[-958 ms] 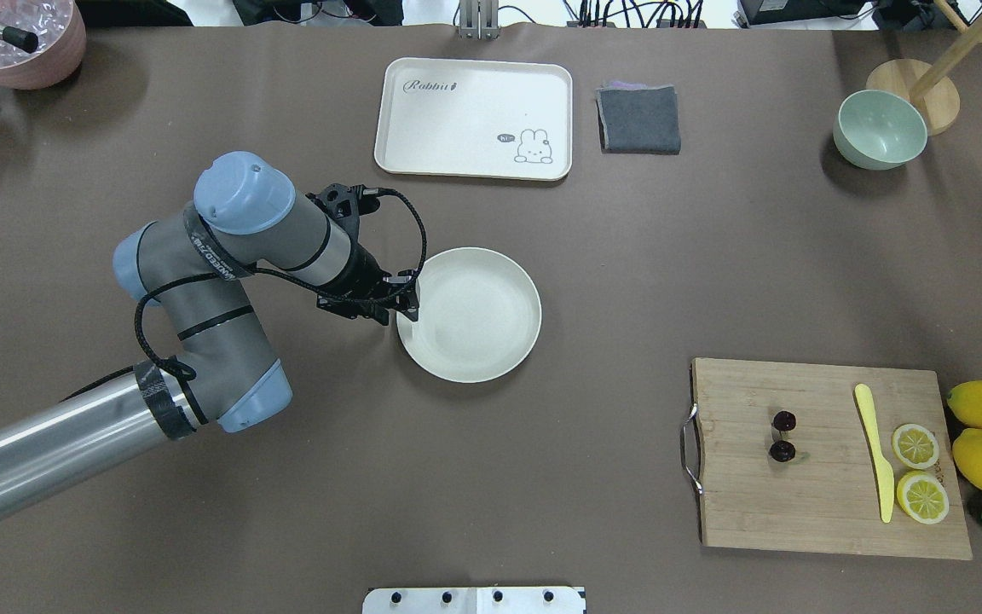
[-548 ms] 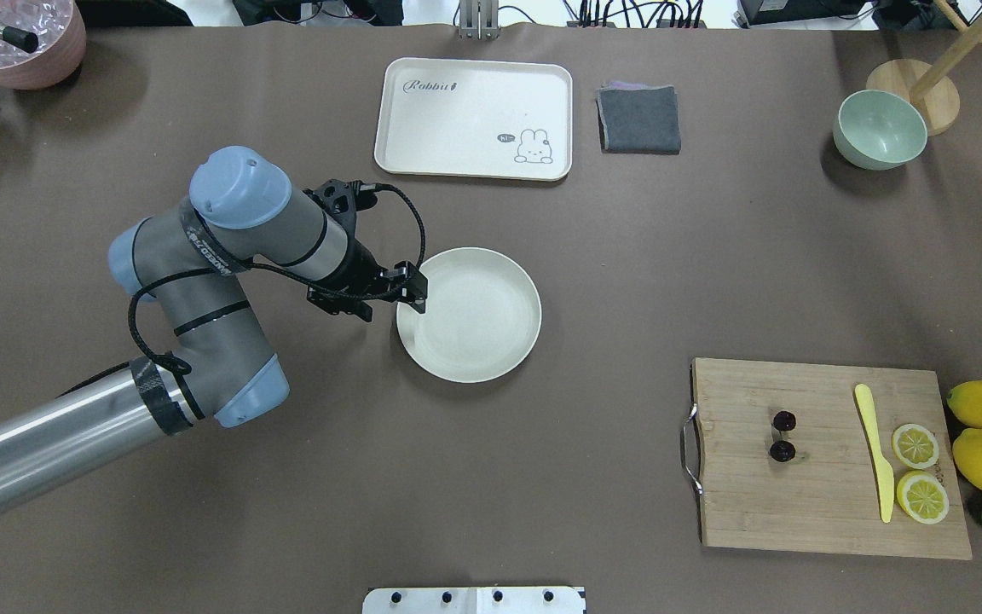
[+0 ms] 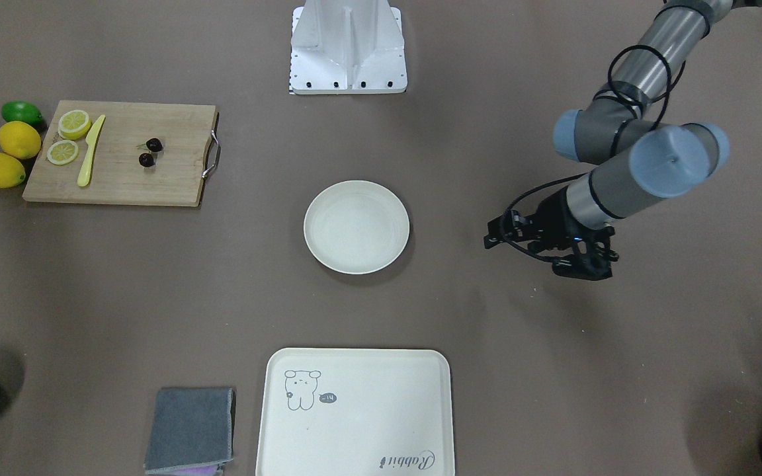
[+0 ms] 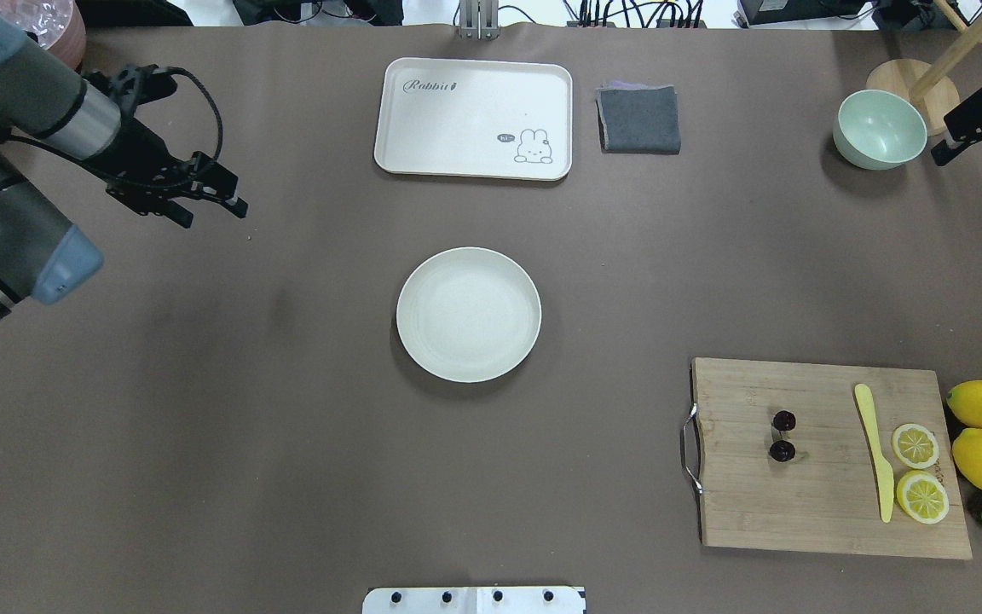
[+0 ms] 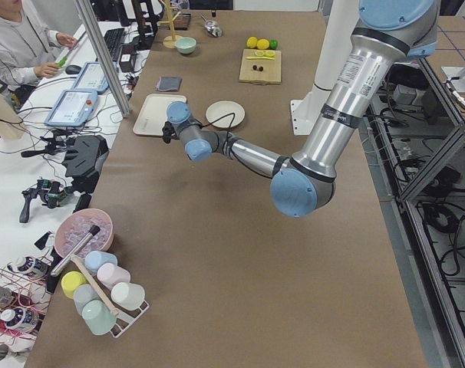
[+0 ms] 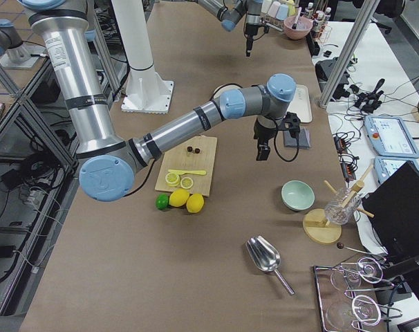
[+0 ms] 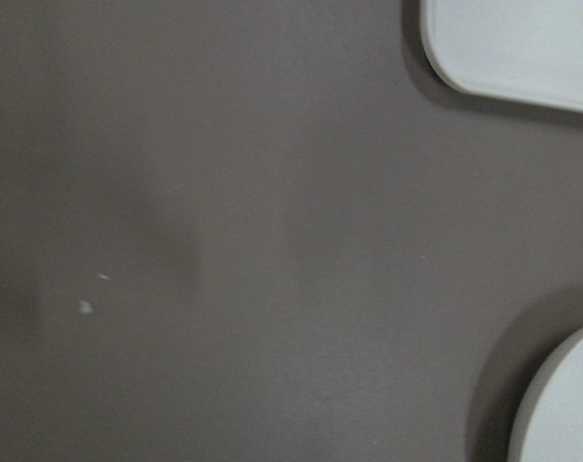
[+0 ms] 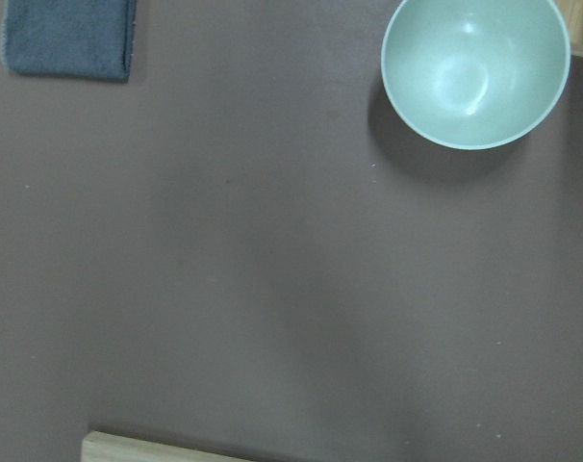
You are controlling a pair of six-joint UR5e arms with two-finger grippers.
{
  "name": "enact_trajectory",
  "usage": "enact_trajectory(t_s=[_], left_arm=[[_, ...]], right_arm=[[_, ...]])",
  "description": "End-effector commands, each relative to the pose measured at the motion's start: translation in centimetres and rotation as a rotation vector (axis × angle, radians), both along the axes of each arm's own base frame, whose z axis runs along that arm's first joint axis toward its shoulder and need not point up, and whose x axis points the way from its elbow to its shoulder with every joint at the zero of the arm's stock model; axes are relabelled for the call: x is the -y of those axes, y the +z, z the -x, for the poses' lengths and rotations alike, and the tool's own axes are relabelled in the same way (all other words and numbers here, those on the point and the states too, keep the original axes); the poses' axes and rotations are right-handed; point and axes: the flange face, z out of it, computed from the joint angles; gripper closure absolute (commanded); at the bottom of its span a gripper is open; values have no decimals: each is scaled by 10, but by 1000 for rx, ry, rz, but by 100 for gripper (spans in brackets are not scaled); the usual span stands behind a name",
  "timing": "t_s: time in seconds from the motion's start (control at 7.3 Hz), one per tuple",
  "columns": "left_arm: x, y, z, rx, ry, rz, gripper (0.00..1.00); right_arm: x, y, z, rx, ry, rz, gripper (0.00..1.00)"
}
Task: Place red cherry on plate
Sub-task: 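Withdraw the left gripper while the right gripper moves toward the cutting board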
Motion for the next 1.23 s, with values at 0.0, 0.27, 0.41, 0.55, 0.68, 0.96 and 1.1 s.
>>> enact_trajectory(t_s=[0.0, 0.27, 0.41, 0.55, 0.68, 0.96, 1.1], left_arm=[[1, 32, 45, 0, 1, -30, 3], [-5, 65, 76, -1, 14, -34, 3], [-9, 75, 80, 7, 12, -23, 3], [-10, 77, 81, 9, 11, -21, 3], [-10, 85, 89, 12, 7, -28, 3], [-18, 107, 106, 29, 4, -40, 3], [-19, 108, 106, 30, 4, -39, 3]], right_arm=[[-48, -37, 25, 17, 7, -1, 0], [-86, -34, 25, 78, -33, 24, 0], [-99, -37, 25, 90, -37, 36, 0], [-108, -43, 38, 49, -44, 14, 0], [-124, -57, 61, 10, -35, 22, 1], [-151, -59, 116, -96, -41, 25, 1], [-163, -49, 136, -127, -41, 6, 1]])
